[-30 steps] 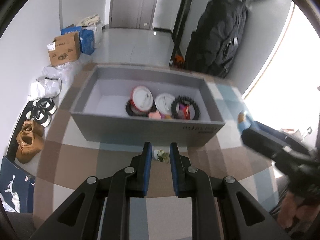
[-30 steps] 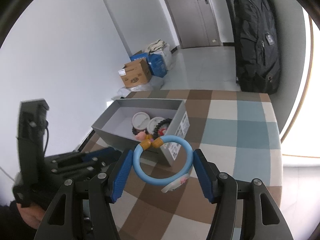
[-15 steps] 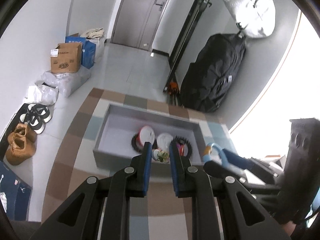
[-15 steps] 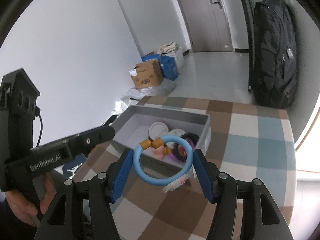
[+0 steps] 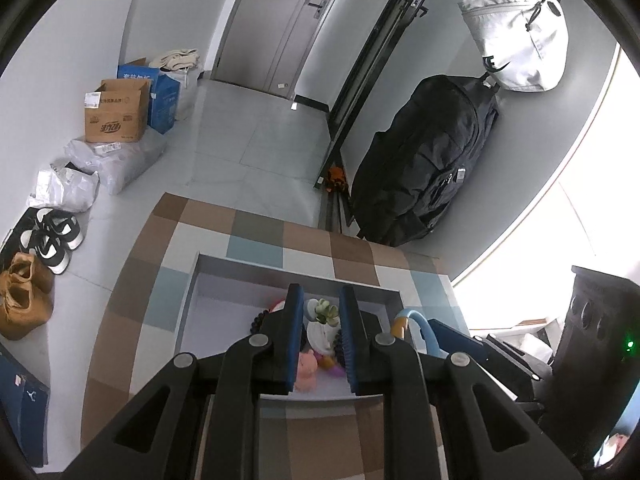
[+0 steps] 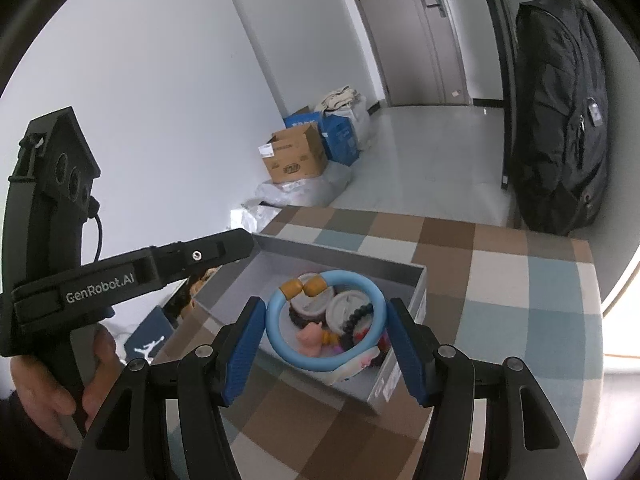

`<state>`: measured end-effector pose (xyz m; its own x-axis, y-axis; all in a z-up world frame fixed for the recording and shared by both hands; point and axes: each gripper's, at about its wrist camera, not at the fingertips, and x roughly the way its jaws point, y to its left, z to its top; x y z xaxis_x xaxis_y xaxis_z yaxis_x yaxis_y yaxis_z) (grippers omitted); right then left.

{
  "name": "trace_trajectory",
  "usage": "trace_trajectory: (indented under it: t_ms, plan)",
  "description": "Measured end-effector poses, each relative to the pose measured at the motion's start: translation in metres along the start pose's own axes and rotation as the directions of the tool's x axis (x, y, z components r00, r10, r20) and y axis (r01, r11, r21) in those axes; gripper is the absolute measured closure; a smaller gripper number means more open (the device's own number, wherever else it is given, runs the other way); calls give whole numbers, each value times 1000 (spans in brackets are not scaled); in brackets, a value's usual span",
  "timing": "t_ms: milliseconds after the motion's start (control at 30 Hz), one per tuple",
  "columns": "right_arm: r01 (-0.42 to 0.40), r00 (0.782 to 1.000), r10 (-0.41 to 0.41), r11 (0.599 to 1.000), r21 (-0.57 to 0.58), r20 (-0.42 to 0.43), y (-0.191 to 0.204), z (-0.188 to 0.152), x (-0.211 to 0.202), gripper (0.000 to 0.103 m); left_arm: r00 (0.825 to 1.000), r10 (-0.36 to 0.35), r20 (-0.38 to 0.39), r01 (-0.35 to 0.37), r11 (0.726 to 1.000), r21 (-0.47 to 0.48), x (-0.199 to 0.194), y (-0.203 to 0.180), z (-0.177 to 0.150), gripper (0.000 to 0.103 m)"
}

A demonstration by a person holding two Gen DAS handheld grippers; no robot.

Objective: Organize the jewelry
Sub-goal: 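Carry the blue ring and small toy into the gray box and open both tools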

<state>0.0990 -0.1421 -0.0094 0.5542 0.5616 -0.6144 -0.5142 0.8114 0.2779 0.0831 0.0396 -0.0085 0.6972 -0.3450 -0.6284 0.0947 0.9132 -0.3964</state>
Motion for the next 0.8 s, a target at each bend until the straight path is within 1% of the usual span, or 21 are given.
trace_trajectory:
  t_ms: [167, 333, 467, 533, 700, 800]
  plan:
    - [-4, 1000, 4, 1000, 21, 8, -6, 7, 5, 42, 1000, -6, -22, 6, 1000, -12, 7, 2, 4, 90]
    - [-2, 1000, 2, 999, 39, -4, -11, 10, 11, 42, 998, 3, -55, -4, 1000, -25, 19, 4, 7, 90]
    - [0, 1000, 0, 999, 48, -9, -13, 10, 13, 42, 997, -6, -79, 3, 999, -44, 25, 6, 8, 90]
    - [3, 1000, -2, 999, 48, -11, -13, 10, 13, 42, 997, 1, -79, -4, 999, -45, 26, 6, 9, 90]
    - [32, 999, -32, 999, -5, 2, -6, 11, 12, 41, 996, -11, -92, 6, 999, -54, 31, 9, 12, 90]
    - [48, 999, -47, 998, -30, 11, -2, 10, 12, 41, 995, -39, -88, 32, 996, -78, 31, 13, 14, 89]
